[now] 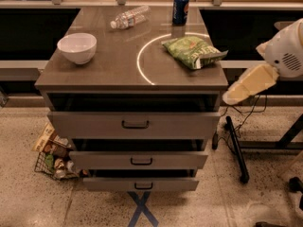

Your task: Move green jalapeno chip bag near water bottle

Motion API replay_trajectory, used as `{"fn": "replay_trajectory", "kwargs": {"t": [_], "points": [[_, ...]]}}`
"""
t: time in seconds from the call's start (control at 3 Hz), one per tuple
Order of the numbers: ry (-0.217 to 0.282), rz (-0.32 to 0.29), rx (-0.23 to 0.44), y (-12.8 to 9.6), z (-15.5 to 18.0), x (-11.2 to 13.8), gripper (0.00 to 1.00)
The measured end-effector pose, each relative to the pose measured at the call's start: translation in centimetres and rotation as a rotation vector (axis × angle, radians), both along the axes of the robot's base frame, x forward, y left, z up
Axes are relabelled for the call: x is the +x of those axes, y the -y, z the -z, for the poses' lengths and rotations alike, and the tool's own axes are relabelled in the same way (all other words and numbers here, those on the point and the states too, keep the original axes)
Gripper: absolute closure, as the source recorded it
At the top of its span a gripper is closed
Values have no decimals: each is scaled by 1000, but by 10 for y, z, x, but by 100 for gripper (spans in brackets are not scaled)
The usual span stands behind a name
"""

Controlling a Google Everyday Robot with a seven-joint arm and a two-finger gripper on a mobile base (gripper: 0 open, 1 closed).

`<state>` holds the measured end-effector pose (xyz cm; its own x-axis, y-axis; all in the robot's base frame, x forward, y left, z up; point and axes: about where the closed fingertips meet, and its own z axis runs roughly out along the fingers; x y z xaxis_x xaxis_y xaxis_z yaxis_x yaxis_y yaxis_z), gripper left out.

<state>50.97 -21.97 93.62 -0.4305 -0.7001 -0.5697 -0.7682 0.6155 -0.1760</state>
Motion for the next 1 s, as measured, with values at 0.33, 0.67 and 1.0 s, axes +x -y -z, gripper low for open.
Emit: {"fn": "replay_trajectory", "kwargs": {"t": [0.33,0.67,1.0], "points": [[39,140,121,3,22,26,0],[107,269,230,6,24,64,0],[221,351,297,7,1,103,0]]}}
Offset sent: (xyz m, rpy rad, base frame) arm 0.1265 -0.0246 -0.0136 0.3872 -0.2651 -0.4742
